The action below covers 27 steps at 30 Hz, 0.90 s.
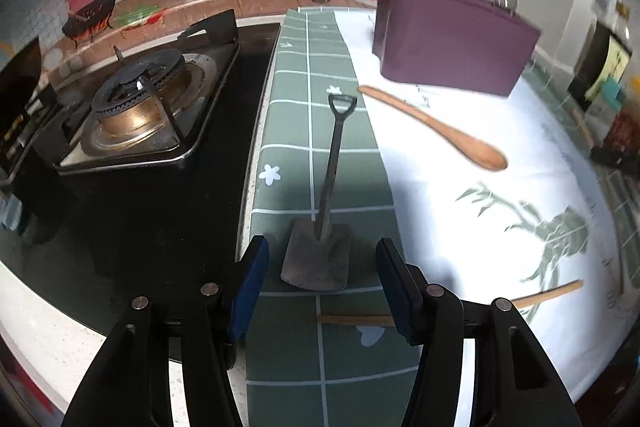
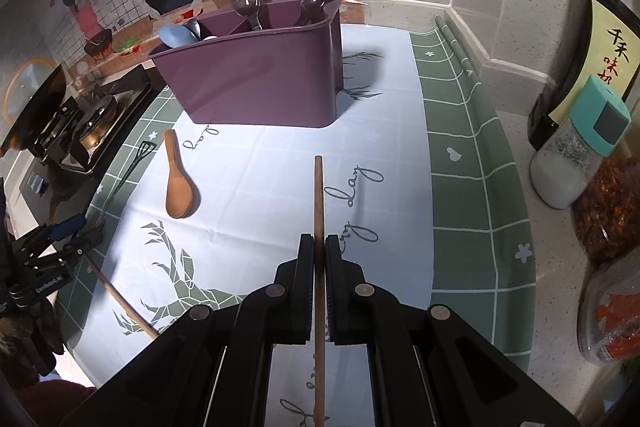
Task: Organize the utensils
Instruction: 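Lower the left gripper and grasp the black shovel by its blade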
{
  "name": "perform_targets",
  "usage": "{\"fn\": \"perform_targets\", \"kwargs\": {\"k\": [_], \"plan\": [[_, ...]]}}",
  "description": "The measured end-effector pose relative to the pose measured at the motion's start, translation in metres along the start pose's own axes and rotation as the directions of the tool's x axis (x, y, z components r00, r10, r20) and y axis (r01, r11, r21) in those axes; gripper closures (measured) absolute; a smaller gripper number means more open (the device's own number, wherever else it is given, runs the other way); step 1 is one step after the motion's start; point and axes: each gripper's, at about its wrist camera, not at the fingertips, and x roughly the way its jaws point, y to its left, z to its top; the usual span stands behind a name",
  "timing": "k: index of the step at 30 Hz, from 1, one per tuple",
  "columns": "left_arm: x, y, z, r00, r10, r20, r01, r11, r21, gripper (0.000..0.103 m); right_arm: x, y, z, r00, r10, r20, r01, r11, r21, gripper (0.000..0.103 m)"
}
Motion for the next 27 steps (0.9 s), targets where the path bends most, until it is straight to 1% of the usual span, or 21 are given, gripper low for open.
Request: {"fn": "perform_targets", "kwargs": {"k": [2,5,6,8,9,12,14,20,23,27], "plan": [[0.000,-0.002,0.000,1.000,0.017,0.000,-0.017,1.000,0.006,0.046,-0.001,-0.001,-0.001,1.000,-0.005,0.003,0.005,1.000,0.007,0.098],[0.001,0.003,0.000,1.000,-0.004,-0.009,0.004,1.000,-0.024,0.047,-0.004,-0.006,-0.002,1.000,-0.007,0.008,0.007,1.000,0.020,0.098],[0.001,0.005,0.000,1.000,-0.010,-0.010,0.010,0.999,-0.035,0.050,-0.004,-0.007,-0.003,1.000,-0.008,0.009,0.008,1.000,0.025,0.098],[-0.001,0.008,-0.001,1.000,0.003,-0.006,-0.003,0.999,-0.047,0.059,-0.005,-0.010,-0.003,1.000,-0.008,0.011,0.008,0.999,0.033,0.098],[-0.002,0.010,-0.002,1.000,0.010,-0.003,-0.011,0.998,-0.056,0.068,-0.005,-0.011,-0.004,1.000,-0.009,0.011,0.009,0.999,0.037,0.098],[-0.007,0.016,-0.001,1.000,-0.008,0.011,0.009,0.995,-0.095,0.069,-0.005,-0.014,-0.004,1.000,-0.013,0.012,0.012,0.999,0.043,0.098],[-0.015,0.018,0.002,0.999,-0.005,0.035,0.008,0.995,-0.103,0.069,-0.005,-0.015,-0.004,1.000,-0.016,0.013,0.016,0.999,0.044,0.098],[-0.057,0.020,0.031,0.988,0.007,0.156,0.010,0.994,-0.108,0.070,-0.001,-0.016,-0.004,1.000,-0.008,-0.002,0.008,0.999,0.051,0.098],[-0.071,0.019,0.049,0.983,0.023,0.182,-0.003,0.994,-0.109,0.070,0.005,-0.016,-0.005,1.000,0.009,-0.017,-0.008,0.998,0.056,0.097],[-0.072,0.018,0.067,0.981,0.009,0.196,0.013,0.994,-0.110,0.070,0.012,-0.012,-0.005,0.999,0.016,-0.032,-0.015,0.999,0.038,0.094]]}}
